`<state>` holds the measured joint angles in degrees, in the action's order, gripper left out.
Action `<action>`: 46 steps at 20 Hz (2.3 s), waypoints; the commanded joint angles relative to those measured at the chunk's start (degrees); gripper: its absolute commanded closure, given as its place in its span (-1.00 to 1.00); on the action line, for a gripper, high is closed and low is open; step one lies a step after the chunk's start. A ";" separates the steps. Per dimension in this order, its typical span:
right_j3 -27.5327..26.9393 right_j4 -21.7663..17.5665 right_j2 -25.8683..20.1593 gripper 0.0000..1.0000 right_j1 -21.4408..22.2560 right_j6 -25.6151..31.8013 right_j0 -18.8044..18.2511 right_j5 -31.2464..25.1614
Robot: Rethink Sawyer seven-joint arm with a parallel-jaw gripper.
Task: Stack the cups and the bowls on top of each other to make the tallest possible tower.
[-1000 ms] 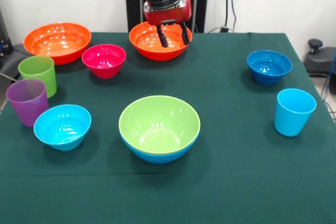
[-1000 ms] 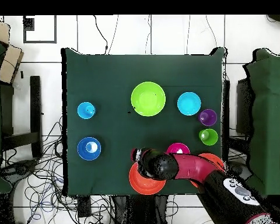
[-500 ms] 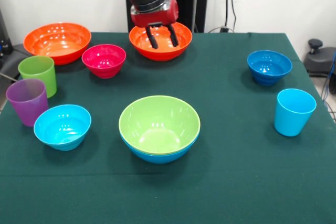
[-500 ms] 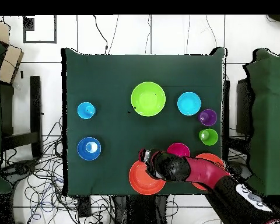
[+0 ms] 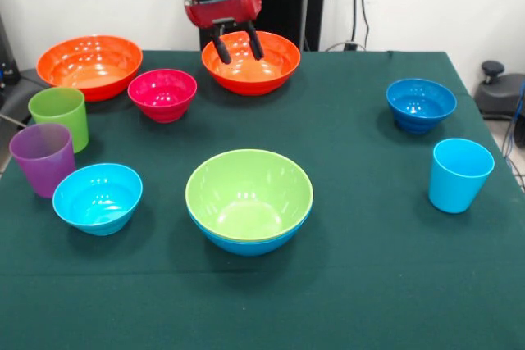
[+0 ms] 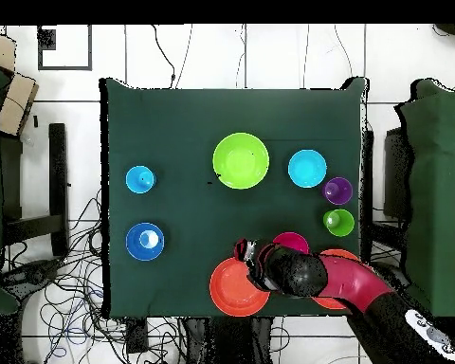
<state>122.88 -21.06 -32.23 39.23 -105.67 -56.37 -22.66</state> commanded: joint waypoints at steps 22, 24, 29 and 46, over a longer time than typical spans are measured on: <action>-17.63 -19.93 3.68 -1.00 5.64 3.64 12.31 -8.02; -17.26 -21.68 4.38 -1.00 4.93 3.76 11.74 -7.47; -15.34 -24.40 3.89 -1.00 4.08 6.78 7.77 -7.01; -2.15 -32.39 5.65 -1.00 7.99 -2.92 8.24 1.12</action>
<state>115.15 -47.36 -29.27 48.04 -105.67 -51.76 -26.85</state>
